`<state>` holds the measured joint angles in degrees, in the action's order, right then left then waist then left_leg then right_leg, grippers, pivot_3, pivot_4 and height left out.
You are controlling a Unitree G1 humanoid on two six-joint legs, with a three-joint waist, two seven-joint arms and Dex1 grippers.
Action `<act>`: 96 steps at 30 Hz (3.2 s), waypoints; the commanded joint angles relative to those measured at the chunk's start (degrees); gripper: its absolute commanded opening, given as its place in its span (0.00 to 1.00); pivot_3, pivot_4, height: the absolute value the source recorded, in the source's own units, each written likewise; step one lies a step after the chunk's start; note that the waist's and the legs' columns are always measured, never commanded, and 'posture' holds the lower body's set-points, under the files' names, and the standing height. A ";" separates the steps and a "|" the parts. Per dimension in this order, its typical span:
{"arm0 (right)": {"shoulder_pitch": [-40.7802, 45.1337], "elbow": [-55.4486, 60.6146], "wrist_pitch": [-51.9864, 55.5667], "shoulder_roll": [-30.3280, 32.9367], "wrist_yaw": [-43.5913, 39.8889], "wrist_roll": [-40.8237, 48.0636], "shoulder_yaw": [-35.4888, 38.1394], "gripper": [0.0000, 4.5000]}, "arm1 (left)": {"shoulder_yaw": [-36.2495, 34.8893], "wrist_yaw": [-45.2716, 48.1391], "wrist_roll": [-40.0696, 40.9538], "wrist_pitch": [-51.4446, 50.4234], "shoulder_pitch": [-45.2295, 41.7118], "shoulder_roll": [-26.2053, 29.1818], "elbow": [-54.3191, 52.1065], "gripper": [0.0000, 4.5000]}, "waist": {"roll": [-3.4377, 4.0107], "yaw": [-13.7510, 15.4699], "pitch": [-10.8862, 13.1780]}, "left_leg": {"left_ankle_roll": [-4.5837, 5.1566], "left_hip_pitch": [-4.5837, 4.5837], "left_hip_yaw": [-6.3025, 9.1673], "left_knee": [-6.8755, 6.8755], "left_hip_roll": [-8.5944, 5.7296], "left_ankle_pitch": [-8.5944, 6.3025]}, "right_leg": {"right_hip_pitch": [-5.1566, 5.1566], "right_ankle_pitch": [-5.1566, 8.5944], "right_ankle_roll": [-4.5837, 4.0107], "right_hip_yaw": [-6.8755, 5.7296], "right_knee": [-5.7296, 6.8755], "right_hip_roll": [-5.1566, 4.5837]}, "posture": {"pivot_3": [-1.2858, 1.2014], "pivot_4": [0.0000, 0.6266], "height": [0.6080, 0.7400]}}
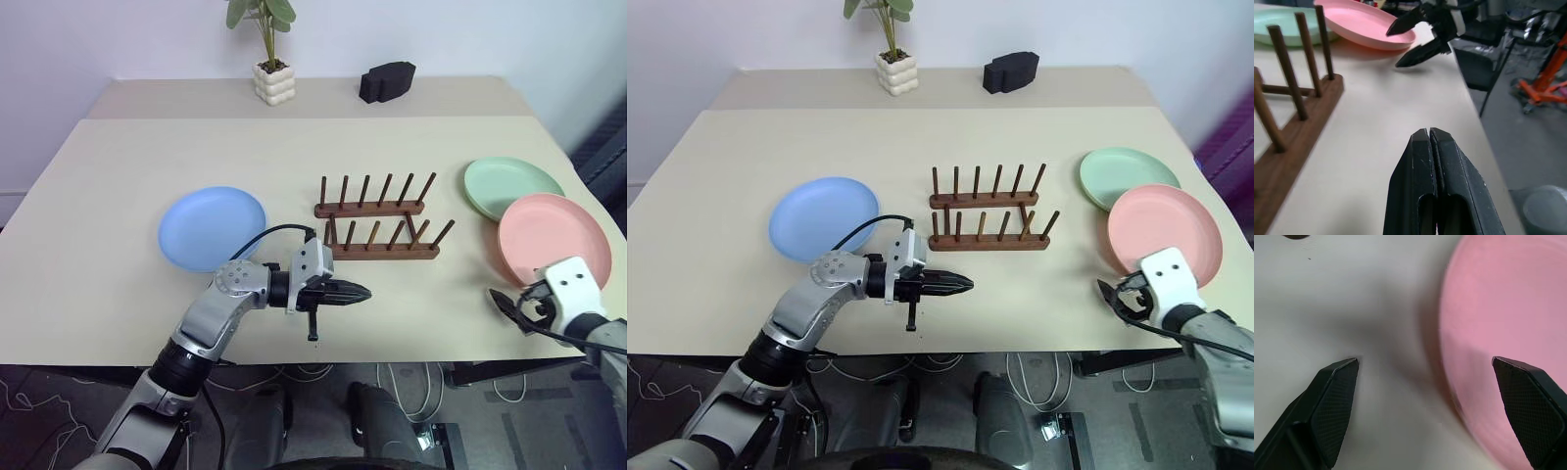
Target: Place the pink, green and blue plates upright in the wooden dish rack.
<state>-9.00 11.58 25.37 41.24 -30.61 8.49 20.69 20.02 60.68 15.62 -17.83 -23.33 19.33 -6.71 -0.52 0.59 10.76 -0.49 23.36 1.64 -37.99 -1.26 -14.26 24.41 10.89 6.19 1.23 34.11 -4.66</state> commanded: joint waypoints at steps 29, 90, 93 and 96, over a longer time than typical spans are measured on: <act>3.74 13.97 -4.34 9.50 -4.64 1.94 11.00 0.01 | -0.05 -3.64 0.06 -0.90 -0.26 -0.62 -4.03 0.00 | 0.10 -0.31 0.02 | 0.01 -0.01 -0.02 0.00 -0.02 -0.01 | 0.01 0.05 0.09 0.03 0.01 0.02 | 0.52 0.24 0.97; 30.57 -8.59 19.00 -4.75 -9.01 63.46 9.75 0.43 | -2.34 -9.37 1.22 -2.27 2.27 1.34 -7.10 0.00 | 0.01 -0.04 0.08 | 0.16 0.04 0.02 -0.01 0.04 -0.09 | 0.00 -0.03 -0.02 0.04 0.00 -0.02 | 0.52 0.24 0.97; 30.89 -8.95 16.91 -5.11 -8.03 61.33 9.81 0.77 | -2.27 -9.44 1.29 -2.32 2.29 1.35 -7.13 0.00 | 0.01 -0.04 0.08 | 0.17 0.04 0.01 -0.01 0.04 -0.09 | 0.00 -0.03 -0.02 0.04 0.00 -0.02 | 0.52 0.24 0.97; 31.34 -8.83 14.31 -4.85 -7.72 59.12 10.37 0.99 | -2.26 -9.49 1.37 -2.40 2.31 1.40 -7.22 0.00 | 0.01 -0.04 0.08 | 0.16 0.04 0.01 -0.01 0.03 -0.09 | 0.00 -0.03 -0.02 0.05 -0.01 -0.02 | 0.52 0.24 0.97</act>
<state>21.14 1.84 42.09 36.13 -38.37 68.38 28.70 18.85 51.13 15.78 -20.16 -20.97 20.76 -11.62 -0.51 0.55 10.84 -0.33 23.41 1.64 -38.00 -1.23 -14.35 24.41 10.86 6.18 1.28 34.11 -4.68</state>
